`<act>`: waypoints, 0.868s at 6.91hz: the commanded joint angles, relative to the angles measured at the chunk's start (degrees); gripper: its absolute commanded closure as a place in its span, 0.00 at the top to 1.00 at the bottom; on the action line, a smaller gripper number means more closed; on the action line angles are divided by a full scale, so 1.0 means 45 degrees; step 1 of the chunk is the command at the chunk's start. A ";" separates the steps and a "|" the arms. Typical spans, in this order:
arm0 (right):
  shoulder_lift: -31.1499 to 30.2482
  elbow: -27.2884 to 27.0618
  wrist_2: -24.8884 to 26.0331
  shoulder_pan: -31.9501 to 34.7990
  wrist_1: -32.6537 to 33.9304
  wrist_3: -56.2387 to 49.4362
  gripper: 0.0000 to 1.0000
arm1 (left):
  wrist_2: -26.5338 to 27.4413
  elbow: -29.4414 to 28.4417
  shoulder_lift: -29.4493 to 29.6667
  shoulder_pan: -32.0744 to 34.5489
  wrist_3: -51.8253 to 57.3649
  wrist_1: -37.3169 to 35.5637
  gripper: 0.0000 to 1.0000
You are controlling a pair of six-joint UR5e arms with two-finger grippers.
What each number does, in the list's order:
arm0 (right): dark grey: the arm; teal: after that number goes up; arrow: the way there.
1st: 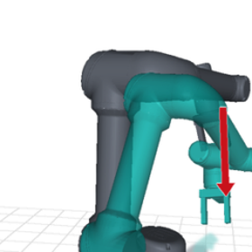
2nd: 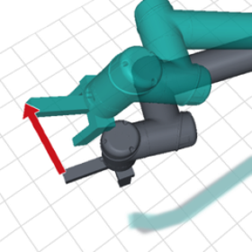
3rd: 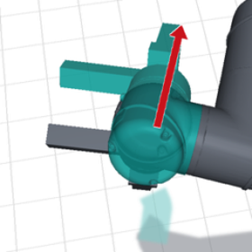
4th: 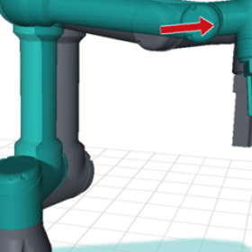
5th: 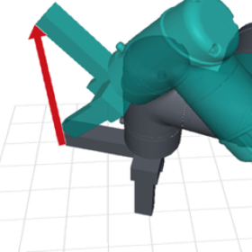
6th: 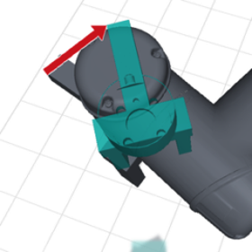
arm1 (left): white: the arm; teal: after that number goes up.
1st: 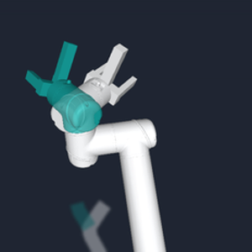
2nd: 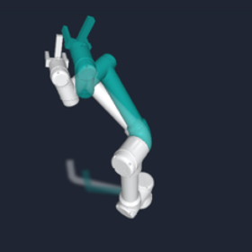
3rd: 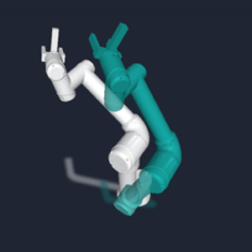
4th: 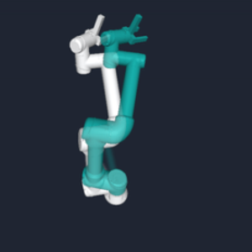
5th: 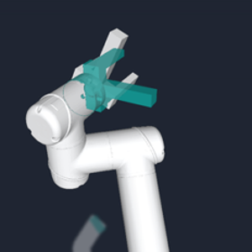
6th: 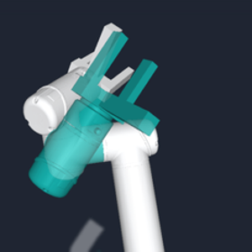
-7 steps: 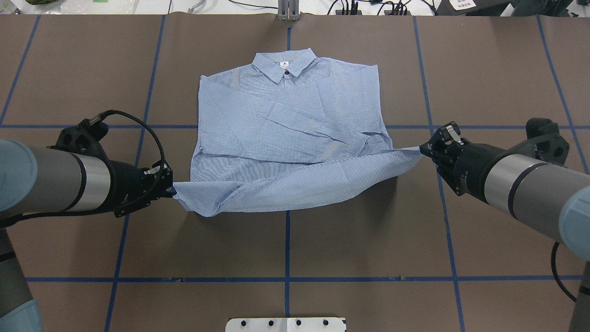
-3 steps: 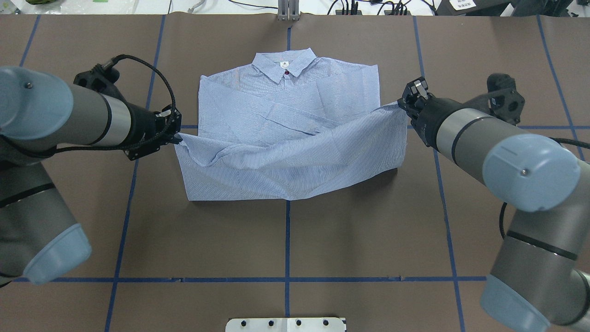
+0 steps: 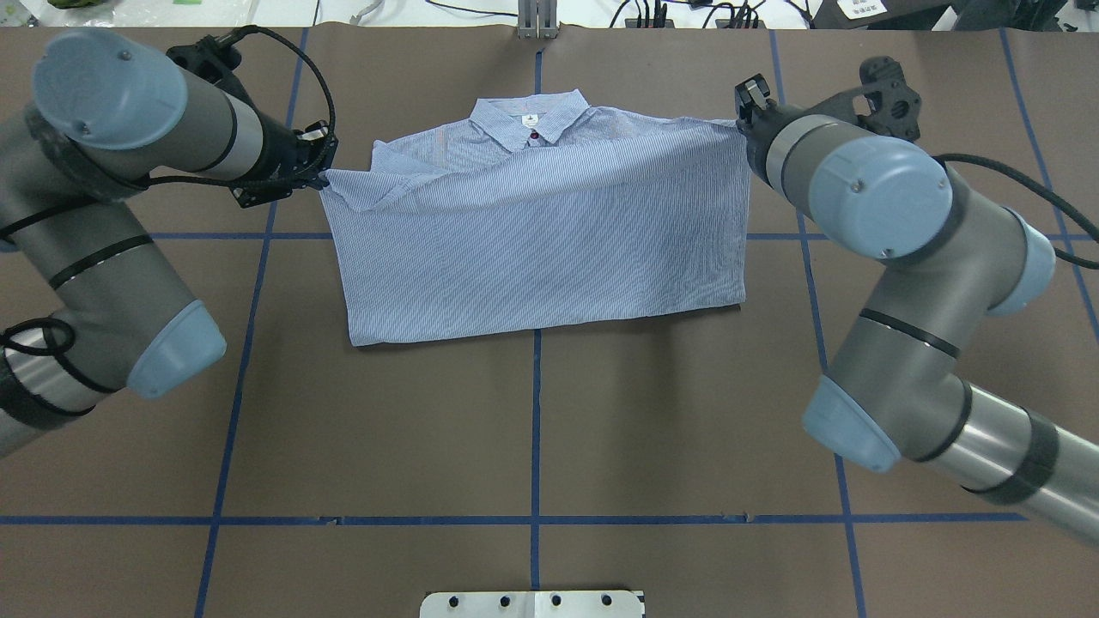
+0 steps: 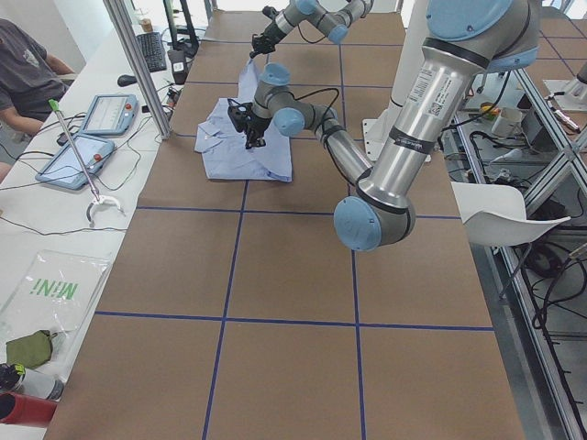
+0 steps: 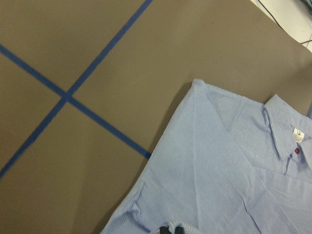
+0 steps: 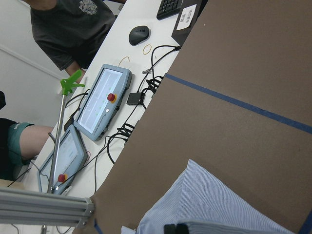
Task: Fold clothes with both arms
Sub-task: 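Lay the folded hem down near the collar and release with both grippers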
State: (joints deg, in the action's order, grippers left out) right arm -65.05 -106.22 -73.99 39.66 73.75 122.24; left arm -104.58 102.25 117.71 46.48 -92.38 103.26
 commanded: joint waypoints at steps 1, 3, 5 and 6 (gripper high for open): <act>0.1248 0.2598 -0.0568 0.0462 -0.0234 -0.0210 0.00 | 0.0017 -0.2669 0.0926 0.0102 0.0197 0.2276 0.00; 0.1736 0.4374 -0.1425 0.0910 -0.1753 -0.0211 0.00 | 0.0094 -0.4882 0.1789 0.0198 0.0622 0.3396 0.00; 0.2809 0.6659 -0.1527 0.0912 -0.2713 -0.0211 0.00 | 0.0114 -0.5417 0.1811 0.0219 0.0861 0.3967 0.00; 0.2969 0.7463 -0.1663 0.0912 -0.3200 -0.0230 0.00 | 0.0134 -0.5437 0.1849 0.0277 0.0880 0.3987 0.00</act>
State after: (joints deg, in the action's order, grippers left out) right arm -53.23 -77.53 -80.82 43.72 61.90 121.27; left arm -104.05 78.31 125.82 47.52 -88.64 120.70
